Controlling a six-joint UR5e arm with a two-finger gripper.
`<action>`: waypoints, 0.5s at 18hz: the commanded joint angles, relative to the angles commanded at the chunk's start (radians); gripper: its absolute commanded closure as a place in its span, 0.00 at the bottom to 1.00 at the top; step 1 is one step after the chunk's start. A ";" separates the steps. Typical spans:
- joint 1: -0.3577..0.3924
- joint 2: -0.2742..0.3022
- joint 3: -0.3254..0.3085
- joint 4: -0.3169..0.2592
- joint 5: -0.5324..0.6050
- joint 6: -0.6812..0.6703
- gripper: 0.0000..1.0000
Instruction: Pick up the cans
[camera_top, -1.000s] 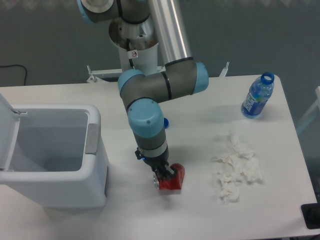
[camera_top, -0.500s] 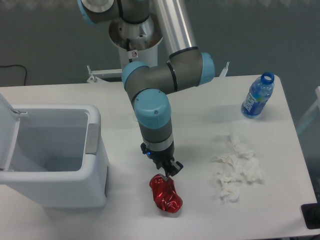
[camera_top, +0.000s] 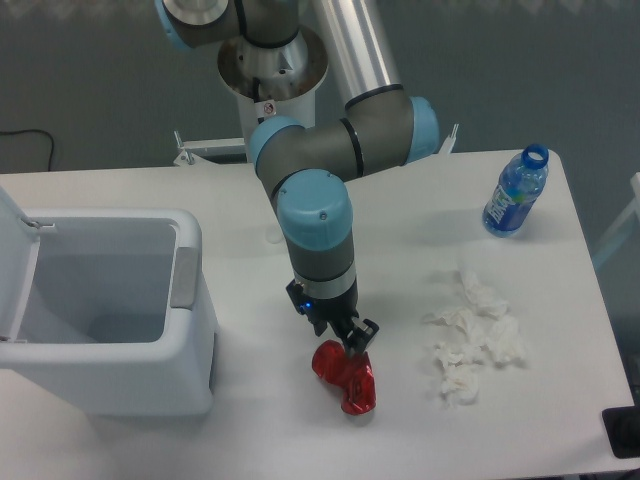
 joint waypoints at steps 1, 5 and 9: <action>-0.002 -0.009 0.015 0.000 0.003 -0.077 0.00; 0.000 -0.017 0.042 0.000 0.011 -0.321 0.00; 0.000 -0.035 0.043 0.002 0.014 -0.542 0.00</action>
